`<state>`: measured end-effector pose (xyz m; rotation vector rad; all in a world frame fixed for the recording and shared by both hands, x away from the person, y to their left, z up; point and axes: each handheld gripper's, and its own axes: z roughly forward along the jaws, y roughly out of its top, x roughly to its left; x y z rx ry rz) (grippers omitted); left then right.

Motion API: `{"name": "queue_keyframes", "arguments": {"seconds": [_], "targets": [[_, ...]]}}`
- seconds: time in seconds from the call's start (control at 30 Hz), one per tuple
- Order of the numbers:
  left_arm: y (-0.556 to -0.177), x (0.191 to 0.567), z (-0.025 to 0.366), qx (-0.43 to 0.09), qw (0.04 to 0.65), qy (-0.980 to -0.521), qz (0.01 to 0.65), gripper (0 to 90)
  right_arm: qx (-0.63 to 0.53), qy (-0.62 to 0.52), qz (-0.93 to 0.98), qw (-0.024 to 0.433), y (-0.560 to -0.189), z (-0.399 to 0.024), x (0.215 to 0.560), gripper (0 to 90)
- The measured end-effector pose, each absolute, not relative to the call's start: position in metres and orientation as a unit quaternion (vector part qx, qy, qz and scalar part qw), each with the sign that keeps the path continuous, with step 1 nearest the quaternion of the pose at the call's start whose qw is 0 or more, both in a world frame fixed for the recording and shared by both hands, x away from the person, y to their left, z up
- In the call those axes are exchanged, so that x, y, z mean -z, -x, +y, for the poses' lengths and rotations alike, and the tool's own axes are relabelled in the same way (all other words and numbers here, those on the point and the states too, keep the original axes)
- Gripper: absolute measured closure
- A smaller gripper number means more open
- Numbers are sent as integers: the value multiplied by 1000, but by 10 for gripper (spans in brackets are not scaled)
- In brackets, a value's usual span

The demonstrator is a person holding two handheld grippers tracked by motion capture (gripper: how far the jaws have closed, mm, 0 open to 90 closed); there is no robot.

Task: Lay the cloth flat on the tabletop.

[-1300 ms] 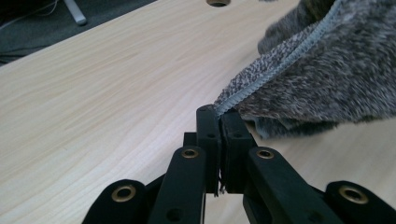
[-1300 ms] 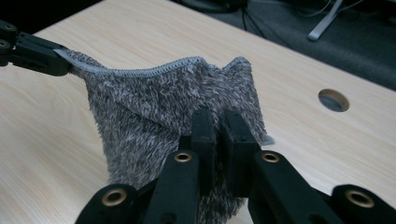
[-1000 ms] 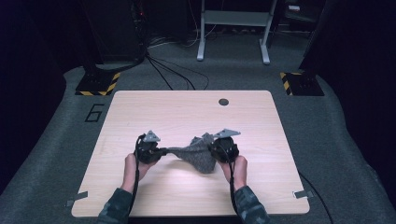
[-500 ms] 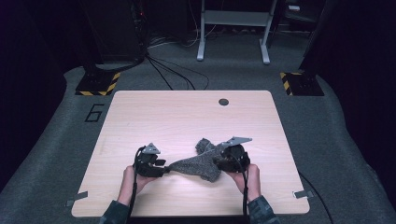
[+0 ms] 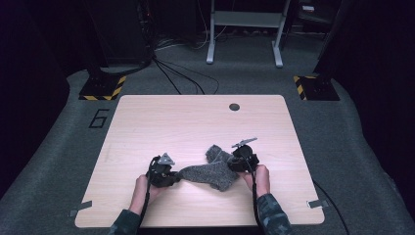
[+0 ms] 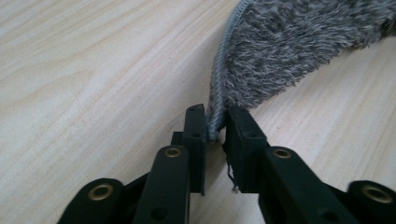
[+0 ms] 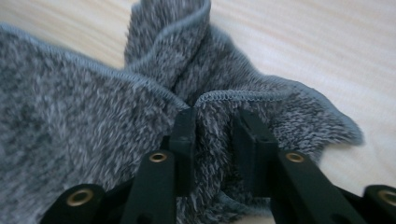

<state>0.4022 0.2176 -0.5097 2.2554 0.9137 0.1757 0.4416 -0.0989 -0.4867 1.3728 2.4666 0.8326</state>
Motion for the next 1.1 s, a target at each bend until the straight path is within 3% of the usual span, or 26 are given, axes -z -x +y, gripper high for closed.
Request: {"name": "queue_keyframes", "arguments": {"seconds": [0.3,0.4,0.57,0.6,0.63,0.67,0.8,1.1], "targets": [[-377,502,237,-58,386,-838,381,802,-289,-439,845,102,-430,-85,499,716],[-367,494,245,-62,390,-834,386,725,-296,-415,855,95,-426,-73,501,714],[-361,478,252,-74,403,-815,409,466,-297,-371,875,92,-417,-51,502,700],[-363,473,250,-79,405,-814,410,431,-297,-365,877,95,-416,-48,502,675],[-365,471,248,-83,407,-811,412,402,-297,-367,876,95,-414,-44,501,569],[-368,468,244,-86,408,-810,413,383,-298,-372,872,111,-413,-44,499,491],[-388,462,219,-81,406,-817,402,354,-330,-399,844,140,-409,-50,488,476],[-426,475,161,-69,357,-841,401,308,-337,-433,826,124,-416,-48,487,461]]}}
